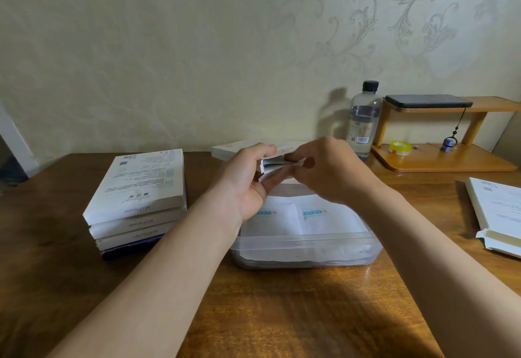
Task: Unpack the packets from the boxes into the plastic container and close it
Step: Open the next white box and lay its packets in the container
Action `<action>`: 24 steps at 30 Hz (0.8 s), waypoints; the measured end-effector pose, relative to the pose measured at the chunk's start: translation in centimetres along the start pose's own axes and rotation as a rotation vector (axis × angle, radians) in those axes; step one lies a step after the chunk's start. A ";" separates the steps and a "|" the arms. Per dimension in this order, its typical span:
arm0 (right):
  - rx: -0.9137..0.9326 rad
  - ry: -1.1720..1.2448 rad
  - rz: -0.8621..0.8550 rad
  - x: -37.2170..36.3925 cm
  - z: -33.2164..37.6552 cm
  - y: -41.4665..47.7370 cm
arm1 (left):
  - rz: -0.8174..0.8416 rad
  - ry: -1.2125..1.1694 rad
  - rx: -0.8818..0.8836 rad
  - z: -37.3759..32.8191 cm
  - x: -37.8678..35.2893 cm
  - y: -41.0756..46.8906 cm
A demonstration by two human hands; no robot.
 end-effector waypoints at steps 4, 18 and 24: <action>0.009 -0.028 -0.072 0.3 -0.3 0.4 | -0.018 0.007 0.004 0.0 0.0 0.0; 0.184 0.500 0.081 4.4 -0.9 0.2 | -0.073 -0.058 -0.040 0.1 0.2 0.6; 0.137 0.980 -0.139 5.0 -1.3 0.9 | -0.084 -0.067 -0.037 0.0 0.2 0.7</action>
Point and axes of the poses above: each hand's wrist, its own y-axis towards the middle knuckle, its own x-axis out of the back of the hand, z = x × y, the point moved 3 cm from there along y, towards the middle knuckle, and after that the axes turned 15 degrees about -x, right-handed, at the moved point
